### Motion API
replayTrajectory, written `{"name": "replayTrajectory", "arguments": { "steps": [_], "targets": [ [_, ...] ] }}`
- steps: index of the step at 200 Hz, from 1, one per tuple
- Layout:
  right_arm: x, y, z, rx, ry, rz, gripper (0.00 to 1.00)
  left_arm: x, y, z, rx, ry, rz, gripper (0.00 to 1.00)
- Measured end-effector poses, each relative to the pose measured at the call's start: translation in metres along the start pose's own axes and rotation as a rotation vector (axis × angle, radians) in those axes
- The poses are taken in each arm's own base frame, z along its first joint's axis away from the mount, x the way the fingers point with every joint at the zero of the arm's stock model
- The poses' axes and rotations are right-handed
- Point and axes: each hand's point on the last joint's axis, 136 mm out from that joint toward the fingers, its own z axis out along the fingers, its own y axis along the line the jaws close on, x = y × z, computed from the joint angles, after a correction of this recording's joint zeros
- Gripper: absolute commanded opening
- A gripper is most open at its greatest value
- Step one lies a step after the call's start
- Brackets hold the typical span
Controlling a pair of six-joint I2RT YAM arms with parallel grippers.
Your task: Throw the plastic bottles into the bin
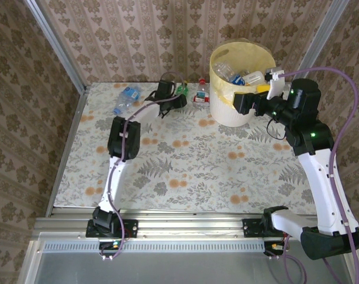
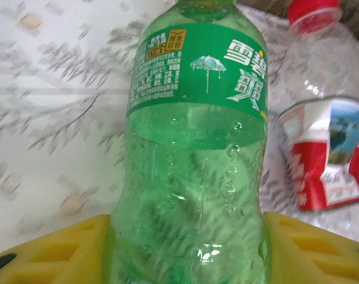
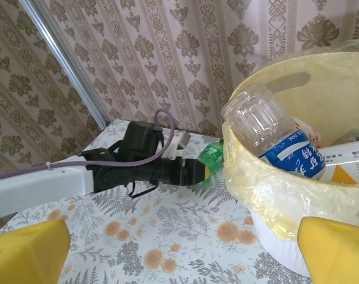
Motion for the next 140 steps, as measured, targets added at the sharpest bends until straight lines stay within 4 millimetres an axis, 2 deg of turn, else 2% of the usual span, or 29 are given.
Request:
{"name": "replayTrajectory", "arguments": {
  "steps": [28,55,140],
  "targets": [
    [0.003,-0.001,0.002,0.001,0.006,0.003,1.00,0.012,0.010,-0.027,0.031,-0.024,-0.011,0.49],
    [0.003,-0.002,0.003,0.000,0.001,0.002,1.00,0.014,0.005,-0.057,0.100,-0.080,-0.001,0.48],
    [0.002,-0.001,0.003,-0.001,-0.004,0.029,1.00,0.005,-0.054,-0.163,0.332,-0.274,0.198,0.47]
  ]
}}
